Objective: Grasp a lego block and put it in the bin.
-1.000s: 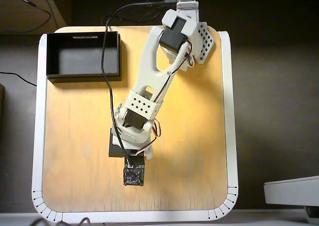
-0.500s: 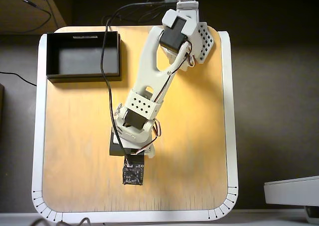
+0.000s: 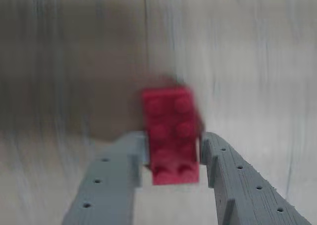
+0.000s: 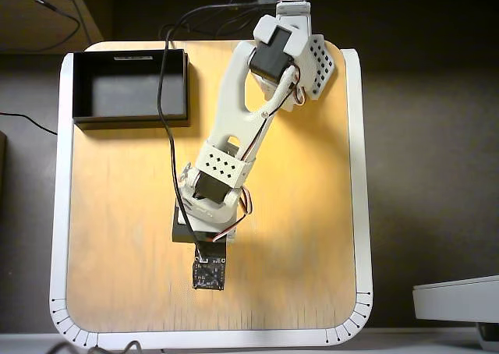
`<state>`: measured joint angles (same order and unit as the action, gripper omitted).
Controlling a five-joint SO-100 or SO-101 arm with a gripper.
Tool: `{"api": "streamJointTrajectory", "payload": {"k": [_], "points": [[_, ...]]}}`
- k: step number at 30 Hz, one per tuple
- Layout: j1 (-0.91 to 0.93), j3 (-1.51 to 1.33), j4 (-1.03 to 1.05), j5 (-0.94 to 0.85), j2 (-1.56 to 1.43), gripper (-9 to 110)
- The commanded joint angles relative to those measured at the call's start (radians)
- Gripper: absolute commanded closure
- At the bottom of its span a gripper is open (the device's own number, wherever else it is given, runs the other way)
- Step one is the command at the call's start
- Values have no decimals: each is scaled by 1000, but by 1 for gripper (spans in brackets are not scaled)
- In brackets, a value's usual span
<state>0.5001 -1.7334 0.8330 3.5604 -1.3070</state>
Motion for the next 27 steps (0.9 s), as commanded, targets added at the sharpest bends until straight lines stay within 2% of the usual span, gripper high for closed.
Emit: {"api": "streamJointTrajectory", "payload": {"k": [1, 9, 16, 27], "points": [[-23, 110, 12, -6, -18, 101], [0, 112, 12, 8, -48, 101], [32, 112, 29, -15, -207, 101], [212, 112, 354, 98, -629, 101]]}}
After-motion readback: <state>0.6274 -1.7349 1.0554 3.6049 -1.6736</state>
